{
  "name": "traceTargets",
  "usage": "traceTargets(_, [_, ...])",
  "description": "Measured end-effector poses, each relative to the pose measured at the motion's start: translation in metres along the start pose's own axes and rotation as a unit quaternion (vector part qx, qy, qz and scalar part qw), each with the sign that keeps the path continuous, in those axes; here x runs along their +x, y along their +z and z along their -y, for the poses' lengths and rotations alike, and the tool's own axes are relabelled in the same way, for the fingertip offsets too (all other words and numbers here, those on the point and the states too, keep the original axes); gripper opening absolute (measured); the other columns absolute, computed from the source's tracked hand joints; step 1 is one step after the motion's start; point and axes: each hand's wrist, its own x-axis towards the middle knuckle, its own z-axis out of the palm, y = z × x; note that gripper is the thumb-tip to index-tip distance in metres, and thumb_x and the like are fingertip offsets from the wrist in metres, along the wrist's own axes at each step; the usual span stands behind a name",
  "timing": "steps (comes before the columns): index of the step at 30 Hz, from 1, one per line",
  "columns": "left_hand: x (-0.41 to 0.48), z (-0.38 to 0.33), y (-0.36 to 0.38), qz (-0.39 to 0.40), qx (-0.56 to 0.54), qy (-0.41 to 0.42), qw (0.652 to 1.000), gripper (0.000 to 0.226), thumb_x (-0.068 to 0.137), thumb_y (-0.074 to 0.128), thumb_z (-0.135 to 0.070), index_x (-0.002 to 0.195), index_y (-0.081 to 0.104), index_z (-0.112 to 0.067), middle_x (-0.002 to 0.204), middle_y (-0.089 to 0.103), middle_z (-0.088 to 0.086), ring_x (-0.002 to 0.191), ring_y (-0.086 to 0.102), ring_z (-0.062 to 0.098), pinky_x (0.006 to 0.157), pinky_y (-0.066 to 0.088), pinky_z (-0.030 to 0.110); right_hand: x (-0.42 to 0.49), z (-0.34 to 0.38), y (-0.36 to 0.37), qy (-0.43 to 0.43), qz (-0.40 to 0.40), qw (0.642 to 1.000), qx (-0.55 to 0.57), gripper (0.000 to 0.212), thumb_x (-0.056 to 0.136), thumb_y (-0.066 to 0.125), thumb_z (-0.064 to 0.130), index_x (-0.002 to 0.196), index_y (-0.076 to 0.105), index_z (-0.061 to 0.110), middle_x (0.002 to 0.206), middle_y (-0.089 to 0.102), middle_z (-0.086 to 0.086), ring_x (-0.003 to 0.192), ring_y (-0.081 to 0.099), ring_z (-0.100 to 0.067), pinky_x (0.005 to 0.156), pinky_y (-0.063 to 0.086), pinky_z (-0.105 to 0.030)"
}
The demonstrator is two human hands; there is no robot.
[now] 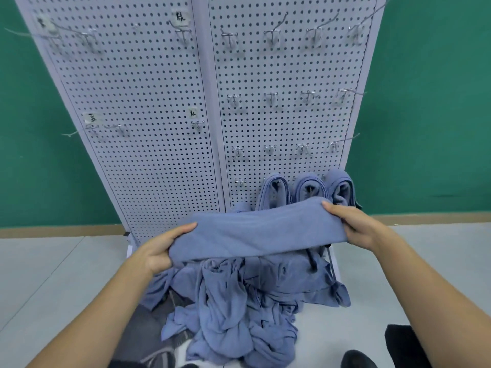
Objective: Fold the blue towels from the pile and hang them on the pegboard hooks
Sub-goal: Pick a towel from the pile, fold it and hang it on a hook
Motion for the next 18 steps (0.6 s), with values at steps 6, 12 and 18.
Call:
traceTargets(6, [-0.001,-0.01,-0.006,-0.007,0.104,0.067,0.992,0.068,0.037,0.097,-0.022,0.097,0.072,0.0,0.091,0.073,0.016,0.077,0.072,0.026,0.058,0.059,0.033,0.012,-0.017,-0.009,0.04,0.035,0.999,0.004,0.029,0.085,0.062,0.017,0.109,0.064,-0.001,0.105,0.071,-0.014,0.083,0.07,-0.02,0.077,0.058,-0.031])
traceTargets(12, [0.006,-0.018,-0.018,-0.07,0.215,0.106,0.968,0.036,0.087,0.064,-0.029,0.117,0.062,-0.007,0.107,0.071,0.015,0.096,0.069,0.031,0.075,0.059,0.038,0.007,-0.021,-0.008,0.025,0.048,0.991,-0.126,0.019,0.088,0.062,0.027,0.089,0.062,0.008,0.07,0.062,-0.002,0.051,0.055,-0.008,0.046,0.044,-0.018])
traceTargets(18, [-0.004,-0.033,-0.022,-0.031,0.124,0.203,0.971,0.023,0.097,0.043,0.0,0.11,0.06,-0.007,0.1,0.068,0.011,0.077,0.069,0.014,0.065,0.057,0.023,0.008,-0.016,-0.008,-0.077,0.104,0.992,-0.007,0.055,0.061,0.076,0.018,0.113,0.063,0.006,0.101,0.07,-0.011,0.079,0.068,-0.016,0.069,0.058,-0.025])
